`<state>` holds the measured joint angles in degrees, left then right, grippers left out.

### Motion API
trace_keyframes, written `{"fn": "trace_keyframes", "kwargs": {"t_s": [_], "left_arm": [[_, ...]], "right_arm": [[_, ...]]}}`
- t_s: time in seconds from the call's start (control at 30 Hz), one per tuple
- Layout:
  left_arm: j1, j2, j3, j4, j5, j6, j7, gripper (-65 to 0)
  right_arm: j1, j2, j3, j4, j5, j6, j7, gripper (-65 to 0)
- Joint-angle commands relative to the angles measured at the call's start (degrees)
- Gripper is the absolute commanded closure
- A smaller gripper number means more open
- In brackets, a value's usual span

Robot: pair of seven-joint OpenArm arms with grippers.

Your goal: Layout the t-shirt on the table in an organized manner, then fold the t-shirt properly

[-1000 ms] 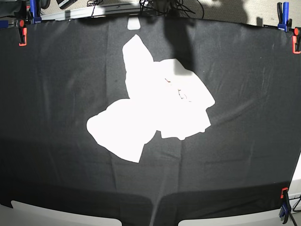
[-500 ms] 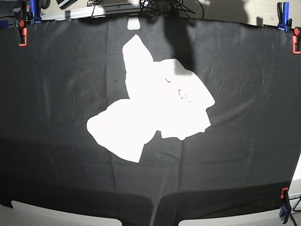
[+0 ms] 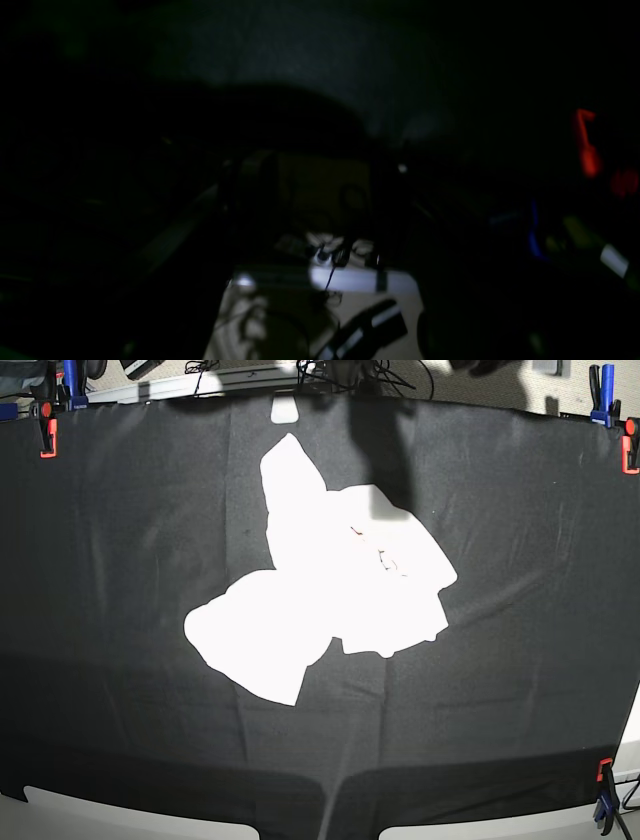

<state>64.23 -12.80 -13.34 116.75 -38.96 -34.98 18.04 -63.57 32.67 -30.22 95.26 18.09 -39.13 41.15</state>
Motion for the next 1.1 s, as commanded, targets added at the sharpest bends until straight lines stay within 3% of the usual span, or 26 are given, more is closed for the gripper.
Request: {"fn": "trace_keyframes", "kwargs": {"t_s": [0.0,0.17,0.4,0.87,1.0,1.07], "left_arm": [[0.57,0.04,-0.2,1.46,-0.79,-0.81,-1.38,-19.4],[-2.95,0.57,-0.2,1.97,-0.79,-4.55,-1.64,-19.4],[-6.36,0.55,-0.2,1.97,-0.74,-4.5,-1.79,-19.4],[-14.43,0.55,-0.2,1.97,-0.52,-4.52,-1.81,-19.4],[-17.29,0.55,-0.2,1.97,-0.55,-4.5,-1.42,-19.4],[-20.02,0.55,-0.2,1.95,-0.57,-4.52,2.29,-19.4]], "right_arm": [[-0.9,0.2,-0.07,0.74,-2.54,-0.87,1.79,-28.9],[-0.87,0.2,-0.07,0.74,-7.87,-0.87,1.75,-28.9],[1.05,0.17,-0.07,0.74,-7.63,-0.87,1.68,-28.9],[15.04,0.2,-0.07,1.01,-7.39,-0.87,1.29,-28.9],[23.1,-0.28,-0.07,1.01,-7.34,-0.72,0.15,-29.0],[28.48,-1.4,-0.07,1.01,-6.91,-0.24,-1.75,-28.9]]}}
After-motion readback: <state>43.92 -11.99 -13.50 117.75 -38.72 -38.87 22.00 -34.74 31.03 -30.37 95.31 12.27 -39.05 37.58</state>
